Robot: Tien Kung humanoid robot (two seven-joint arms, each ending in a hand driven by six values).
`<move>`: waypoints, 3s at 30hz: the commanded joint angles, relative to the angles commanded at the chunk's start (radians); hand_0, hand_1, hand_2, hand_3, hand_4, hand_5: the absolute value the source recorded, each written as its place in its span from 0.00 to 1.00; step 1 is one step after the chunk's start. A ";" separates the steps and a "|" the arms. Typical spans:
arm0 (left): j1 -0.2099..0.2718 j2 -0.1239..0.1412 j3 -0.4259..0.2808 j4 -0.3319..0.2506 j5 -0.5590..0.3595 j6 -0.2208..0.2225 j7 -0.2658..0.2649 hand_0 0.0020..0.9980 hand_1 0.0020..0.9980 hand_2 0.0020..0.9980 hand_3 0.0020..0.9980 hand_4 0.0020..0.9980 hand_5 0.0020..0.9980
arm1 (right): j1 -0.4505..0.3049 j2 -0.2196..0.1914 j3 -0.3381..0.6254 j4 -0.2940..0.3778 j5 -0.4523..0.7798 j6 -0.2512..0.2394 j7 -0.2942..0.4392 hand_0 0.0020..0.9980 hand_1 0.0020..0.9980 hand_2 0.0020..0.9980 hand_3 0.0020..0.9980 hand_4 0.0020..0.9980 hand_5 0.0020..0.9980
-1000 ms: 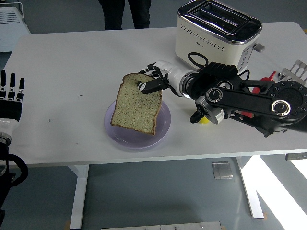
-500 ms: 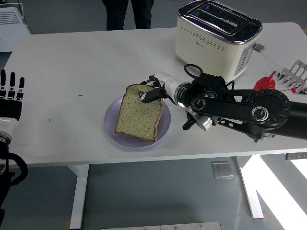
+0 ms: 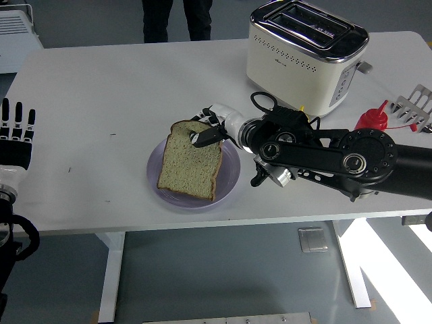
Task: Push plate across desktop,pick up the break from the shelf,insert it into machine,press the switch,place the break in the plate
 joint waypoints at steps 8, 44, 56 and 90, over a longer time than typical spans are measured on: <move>-0.003 0.001 0.000 0.003 0.001 0.002 -0.001 0.82 0.73 0.69 0.67 0.67 1.00 | -0.001 0.003 -0.003 -0.005 0.004 0.010 0.023 0.44 0.57 0.57 0.55 0.43 0.04; -0.007 0.005 -0.005 0.009 -0.006 0.012 -0.011 0.81 0.72 0.68 0.66 0.67 1.00 | 0.003 0.029 -0.057 -0.105 -0.122 0.210 0.132 0.77 0.79 0.79 0.75 0.58 0.16; -0.006 0.006 -0.007 0.009 -0.006 0.014 -0.012 0.81 0.72 0.68 0.65 0.67 1.00 | 0.004 0.026 -0.077 -0.127 -0.248 0.243 0.152 0.79 0.80 0.81 0.76 0.61 0.20; -0.012 0.008 -0.006 0.013 -0.007 0.023 -0.019 0.81 0.71 0.67 0.65 0.66 1.00 | 0.010 0.022 -0.107 -0.182 -0.472 0.331 0.197 0.84 0.84 0.86 0.81 0.82 0.42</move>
